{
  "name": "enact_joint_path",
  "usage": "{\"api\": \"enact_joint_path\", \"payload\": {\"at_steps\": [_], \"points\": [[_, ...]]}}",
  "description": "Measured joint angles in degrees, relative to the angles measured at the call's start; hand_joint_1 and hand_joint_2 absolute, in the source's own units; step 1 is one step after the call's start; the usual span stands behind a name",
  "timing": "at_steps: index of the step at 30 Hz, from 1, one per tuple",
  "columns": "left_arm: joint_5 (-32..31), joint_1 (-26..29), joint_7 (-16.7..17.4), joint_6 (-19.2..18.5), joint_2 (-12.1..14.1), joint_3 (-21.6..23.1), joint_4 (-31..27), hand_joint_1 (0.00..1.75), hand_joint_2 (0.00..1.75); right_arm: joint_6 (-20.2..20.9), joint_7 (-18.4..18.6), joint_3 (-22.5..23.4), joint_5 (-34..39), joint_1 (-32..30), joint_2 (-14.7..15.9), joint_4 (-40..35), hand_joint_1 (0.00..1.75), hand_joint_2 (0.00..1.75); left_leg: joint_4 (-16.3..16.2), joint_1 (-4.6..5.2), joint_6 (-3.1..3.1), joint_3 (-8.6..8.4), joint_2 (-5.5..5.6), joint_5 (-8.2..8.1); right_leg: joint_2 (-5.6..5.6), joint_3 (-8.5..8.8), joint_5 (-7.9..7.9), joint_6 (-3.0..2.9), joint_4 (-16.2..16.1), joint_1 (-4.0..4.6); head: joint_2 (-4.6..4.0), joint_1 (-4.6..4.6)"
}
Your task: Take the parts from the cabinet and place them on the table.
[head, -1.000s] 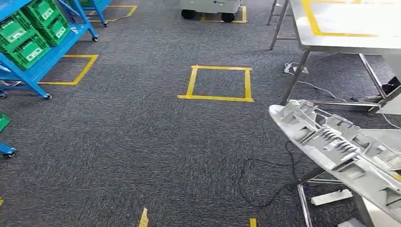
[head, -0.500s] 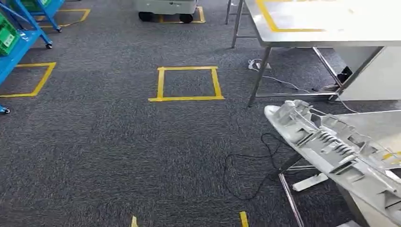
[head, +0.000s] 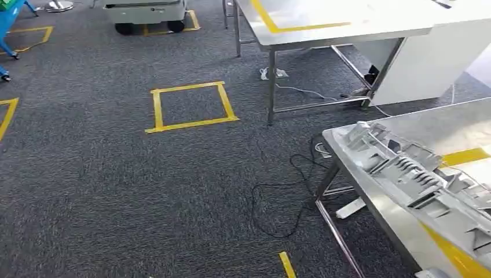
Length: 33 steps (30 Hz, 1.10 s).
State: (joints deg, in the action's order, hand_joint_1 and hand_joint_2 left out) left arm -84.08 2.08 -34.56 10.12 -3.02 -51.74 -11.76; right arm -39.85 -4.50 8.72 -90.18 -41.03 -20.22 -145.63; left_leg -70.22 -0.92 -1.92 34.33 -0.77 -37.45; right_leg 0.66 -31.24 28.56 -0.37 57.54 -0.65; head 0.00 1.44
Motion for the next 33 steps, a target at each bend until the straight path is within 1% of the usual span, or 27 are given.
{"api": "enact_joint_path", "payload": {"at_steps": [1,2,3,4,5,6,7,9,11,12,13,14,16,17,18,19,20,21,22,24,26,27,28,29,31,32,33], "points": [[0.02,0.15,0.0,0.0,0.02,-0.04,0.0,0.0,1.75,0.0,0.07,0.0,0.0,-0.01,0.0,0.02,1.75,1.75,-4.1,0.05,0.12,2.11,0.26,-1.35,0.74,-0.02,-0.03,-0.05,0.03,0.17,0.0,-0.04],[0.02,0.28,0.0,0.0,0.02,-0.13,0.0,0.0,1.75,0.0,0.15,0.02,0.0,-0.01,0.0,0.02,1.75,1.75,-5.8,0.13,0.35,3.21,0.36,-1.15,1.54,0.04,-0.03,-0.06,0.05,0.33,0.0,-0.04],[0.02,0.3,0.0,0.0,0.07,-0.26,0.0,0.0,1.75,0.0,0.15,0.02,-0.02,-0.02,0.0,0.02,1.75,1.75,-4.57,0.24,0.65,2.93,0.43,0.69,2.29,0.17,-0.02,-0.07,0.06,0.45,0.0,-0.02],[0.02,0.26,0.0,0.0,0.07,-0.35,0.0,0.0,1.75,0.02,0.15,0.02,-0.02,-0.01,0.0,0.02,1.75,1.75,-1.24,0.34,0.97,1.69,0.65,3.4,3.05,0.3,0.01,-0.11,0.07,0.49,0.0,-0.04],[0.02,0.26,0.0,0.0,0.09,-0.39,0.0,0.0,1.75,0.0,0.15,0.02,-0.02,-0.01,0.0,0.02,1.75,1.75,3.95,0.43,1.32,-0.47,1.31,6.58,3.82,0.49,0.02,-0.1,0.09,0.5,0.0,-0.02],[0.02,0.24,0.0,0.0,0.13,-0.46,0.0,0.0,1.75,0.0,0.15,0.02,0.0,0.0,0.0,0.02,1.75,1.75,8.83,0.45,1.57,-2.52,3.01,9.09,4.46,0.62,0.06,-0.05,0.09,0.48,0.0,-0.04],[0.02,0.26,0.0,0.0,0.18,-0.52,0.0,0.0,1.75,0.0,0.15,0.02,0.0,0.06,0.0,0.02,1.75,1.75,11.17,0.5,1.82,-3.5,5.41,9.0,5.06,0.48,0.16,0.13,0.26,0.77,0.0,0.04],[0.04,0.28,0.02,0.0,0.17,-0.63,0.0,0.0,1.75,0.02,0.15,0.0,-0.02,0.0,0.0,0.02,1.75,1.75,12.31,0.51,1.72,-3.73,4.63,8.56,6.34,-0.38,-0.01,0.76,0.45,0.46,0.0,0.02],[0.04,0.11,0.02,0.0,0.17,-0.63,0.0,0.0,1.75,0.0,0.24,0.04,-0.02,-0.13,0.0,0.0,1.75,1.75,12.7,0.61,2.26,-3.89,3.51,8.81,7.49,-1.21,-0.18,1.52,0.17,0.23,0.0,0.07],[0.04,-0.01,0.02,0.0,0.09,-0.63,0.0,0.0,1.75,0.0,0.24,0.04,-0.02,-0.16,0.0,0.0,1.75,1.75,13.3,0.22,2.74,-4.01,2.62,9.16,6.8,-1.25,0.23,1.56,0.77,0.22,0.0,-0.02],[0.04,-0.04,0.02,0.02,0.17,-0.66,0.0,0.0,1.75,0.0,0.26,0.07,0.02,-0.07,0.0,0.0,1.75,1.75,13.44,0.31,2.98,-4.03,2.04,9.13,3.38,-2.22,1.81,1.73,2.69,0.54,0.0,0.24],[0.07,-0.01,0.02,0.02,0.18,-0.72,0.0,0.0,1.75,0.02,0.33,0.05,-0.02,0.11,0.0,0.0,1.75,1.75,13.44,0.39,3.21,-4.01,1.27,9.09,1.3,-4.16,4.29,1.93,6.55,0.52,0.0,0.42],[-0.02,0.22,0.02,0.02,0.15,-0.79,0.0,0.0,1.75,0.02,0.74,0.04,0.02,0.17,0.0,0.02,1.75,1.75,13.43,0.54,3.35,-4.02,-0.37,8.99,-0.07,-8.6,8.67,2.46,15.85,0.4,0.0,0.35],[-0.07,0.25,0.02,0.02,0.15,-0.81,0.0,0.0,1.75,0.04,1.0,0.04,0.04,0.15,0.0,0.02,1.75,1.75,13.43,0.55,3.34,-4.02,-1.15,8.92,-0.19,-9.71,9.06,2.61,18.15,0.33,0.0,0.37],[-0.07,0.25,0.02,0.04,0.13,-0.83,0.0,0.0,1.75,0.04,1.14,0.04,0.04,0.15,0.0,0.02,1.75,1.75,13.42,0.54,3.29,-4.05,-1.86,8.84,-0.27,-9.45,8.08,2.72,17.71,0.25,0.0,0.33],[-0.09,0.23,0.0,0.04,0.11,-0.83,0.0,0.0,1.75,0.04,1.11,0.04,0.02,0.15,0.0,0.02,1.75,1.75,13.42,0.54,3.24,-4.17,-2.52,8.72,-0.5,-7.85,5.99,2.79,14.71,0.14,0.0,0.39],[-0.09,0.19,0.02,0.07,0.02,-0.83,0.0,0.0,1.75,0.02,1.14,0.04,0.02,0.15,0.0,0.02,1.75,1.75,13.42,0.53,3.08,-4.41,-3.13,8.57,-1.12,-4.97,3.37,2.78,9.53,0.06,0.0,0.37],[-0.09,0.2,0.02,0.09,-0.07,-0.83,0.0,0.0,1.75,0.02,1.18,0.07,0.02,0.14,0.0,0.02,1.75,1.75,13.42,0.54,2.82,-4.76,-3.65,8.39,-2.83,-1.62,1.12,2.65,3.61,0.06,0.0,0.39],[-0.09,0.22,0.0,0.13,-0.07,-0.83,0.0,0.0,1.75,0.04,1.18,0.07,0.02,0.26,0.0,0.02,1.75,1.75,13.4,0.75,2.5,-5.06,-4.14,8.19,-5.03,0.03,1.21,2.34,0.15,0.26,0.0,0.42],[-0.13,0.19,0.0,0.28,-0.07,-0.87,0.0,0.0,1.75,0.02,1.18,0.09,0.0,0.2,0.0,0.02,1.75,1.75,13.25,0.93,1.81,-5.23,-4.87,7.97,-3.6,0.37,0.74,1.62,0.13,0.48,0.0,0.24],[-0.28,-0.09,0.0,0.35,-0.09,-0.87,0.0,0.0,1.75,0.02,1.18,0.09,0.0,0.13,0.0,0.02,1.75,1.75,13.45,0.78,1.17,-5.67,-6.01,7.96,-2.4,-0.53,0.7,1.01,0.18,0.63,0.0,0.31],[-0.28,-0.17,0.0,0.4,-0.09,-0.87,0.0,0.0,1.75,0.0,1.24,0.09,0.02,0.12,0.0,0.0,1.75,1.75,13.27,0.67,0.71,-5.73,-6.07,7.5,-1.76,0.73,0.28,0.54,-0.4,0.14,0.0,0.3],[-0.33,-0.25,0.0,0.46,-0.04,-0.87,0.0,0.0,1.75,-0.02,1.27,0.11,0.02,0.1,-0.02,0.0,1.75,1.75,11.87,0.51,0.42,-5.44,-3.3,6.25,-1.44,0.56,0.22,0.3,-0.5,0.05,0.0,0.04],[-0.35,-0.31,-0.02,0.48,-0.17,-0.9,0.0,0.0,1.75,0.0,1.29,0.13,0.0,0.23,-0.02,0.0,1.75,1.75,8.61,0.44,0.33,-3.98,-1.29,4.03,-1.07,0.53,0.06,-0.06,-0.49,0.03,0.0,-0.2],[-0.39,0.0,-0.02,0.48,-0.24,-0.94,0.0,0.0,1.75,0.0,1.73,0.13,0.0,0.36,-0.02,0.0,1.75,1.75,-0.92,0.3,0.18,0.47,0.19,-0.38,0.26,0.45,0.07,-0.22,-0.47,0.16,0.0,-0.24],[-0.42,0.15,-0.02,0.48,-0.24,-0.94,0.0,0.0,1.75,0.0,2.03,0.15,0.0,0.36,-0.02,0.02,1.75,1.75,-4.32,0.33,0.18,2.28,0.32,-1.14,1.03,0.46,0.08,-0.23,-0.44,0.27,0.0,-0.28],[-0.42,0.28,-0.02,0.48,-0.24,-0.94,0.0,0.0,1.75,0.0,2.14,0.15,0.0,0.38,-0.02,0.02,1.75,1.75,-4.68,0.33,0.26,2.72,0.36,-0.19,1.83,0.59,0.08,-0.23,-0.43,0.34,0.0,-0.26]]}}
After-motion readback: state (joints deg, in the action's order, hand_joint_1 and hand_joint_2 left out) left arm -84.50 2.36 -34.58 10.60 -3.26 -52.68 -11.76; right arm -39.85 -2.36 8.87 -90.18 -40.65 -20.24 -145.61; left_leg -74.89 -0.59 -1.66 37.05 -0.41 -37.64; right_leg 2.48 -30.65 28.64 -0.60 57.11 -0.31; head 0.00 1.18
